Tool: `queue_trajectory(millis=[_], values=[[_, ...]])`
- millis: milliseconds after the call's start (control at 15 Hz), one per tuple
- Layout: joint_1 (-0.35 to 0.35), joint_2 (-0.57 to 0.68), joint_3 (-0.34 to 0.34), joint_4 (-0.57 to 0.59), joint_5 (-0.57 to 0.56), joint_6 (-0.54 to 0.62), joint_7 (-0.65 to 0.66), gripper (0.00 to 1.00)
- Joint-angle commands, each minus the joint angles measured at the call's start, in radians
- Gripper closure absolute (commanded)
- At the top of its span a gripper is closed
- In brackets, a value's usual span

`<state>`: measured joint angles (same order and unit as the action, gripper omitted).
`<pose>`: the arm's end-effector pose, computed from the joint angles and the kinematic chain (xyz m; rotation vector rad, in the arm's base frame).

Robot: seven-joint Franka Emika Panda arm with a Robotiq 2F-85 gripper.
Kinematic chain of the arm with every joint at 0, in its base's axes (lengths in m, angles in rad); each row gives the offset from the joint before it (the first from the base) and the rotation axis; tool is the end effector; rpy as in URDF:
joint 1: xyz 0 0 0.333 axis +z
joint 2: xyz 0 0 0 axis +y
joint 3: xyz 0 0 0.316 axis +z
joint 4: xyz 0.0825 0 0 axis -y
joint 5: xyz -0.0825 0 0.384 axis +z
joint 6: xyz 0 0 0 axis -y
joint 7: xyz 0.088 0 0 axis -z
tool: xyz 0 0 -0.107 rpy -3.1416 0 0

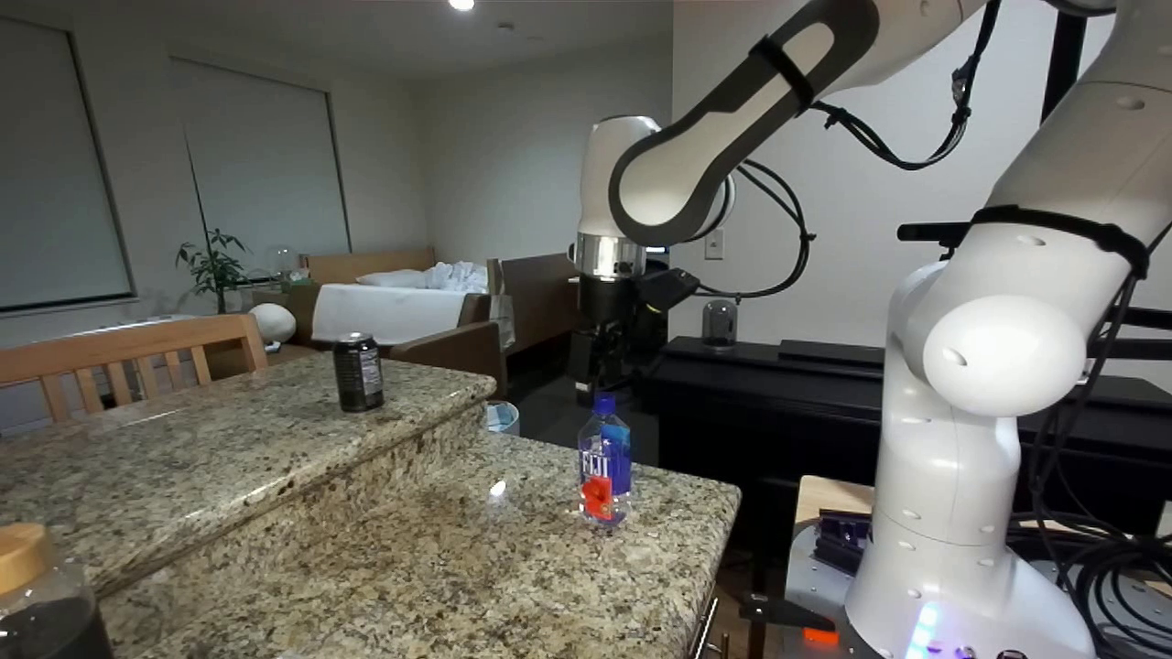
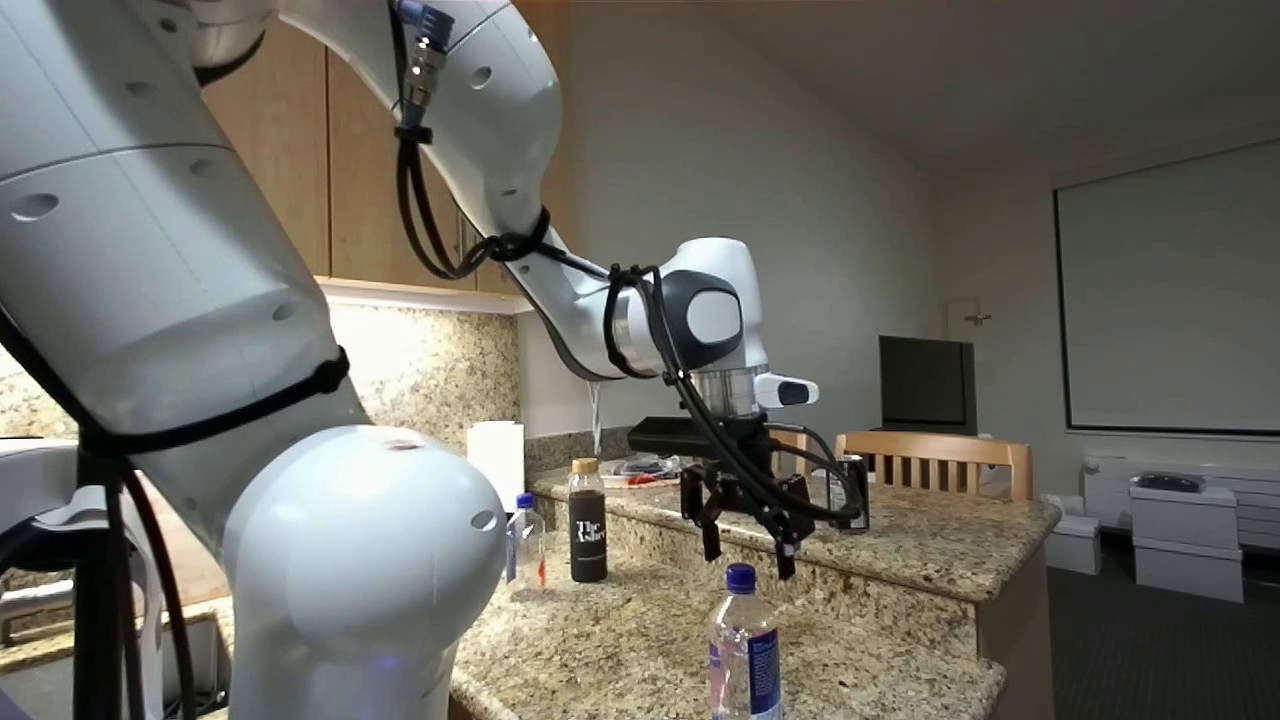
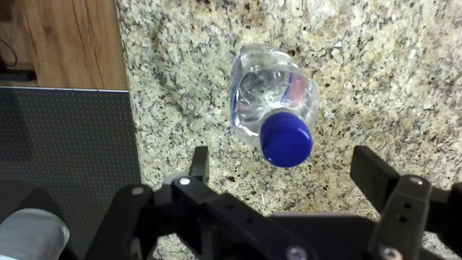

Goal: Put the water bottle on the top part of the counter

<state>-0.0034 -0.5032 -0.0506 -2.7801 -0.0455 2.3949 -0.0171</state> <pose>0.3651 -0.0186 0.3671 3.1239 -0.0008 0.1837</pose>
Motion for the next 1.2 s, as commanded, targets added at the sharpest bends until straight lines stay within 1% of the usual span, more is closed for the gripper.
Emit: queue_trajectory(millis=[0,133,600,667,733,800,867,1133], values=[[-0.019,-0.012,-0.005,0.001,0.013,-0.045,-0.010,0.00],[-0.004,0.016,-0.011,0.001,0.033,-0.042,-0.019,0.00],[0.012,0.074,-0.010,0.001,0.059,-0.028,-0.022,0.00],[0.011,0.079,-0.011,0.001,0.059,-0.028,-0.024,0.25],[0.010,0.084,-0.011,0.001,0.057,-0.027,-0.024,0.27],[0.010,0.092,-0.009,0.001,0.056,-0.021,-0.021,0.33],[0.009,0.097,-0.007,0.001,0.056,-0.013,-0.018,0.41],[0.005,0.097,-0.003,0.003,0.046,-0.008,-0.014,0.67]])
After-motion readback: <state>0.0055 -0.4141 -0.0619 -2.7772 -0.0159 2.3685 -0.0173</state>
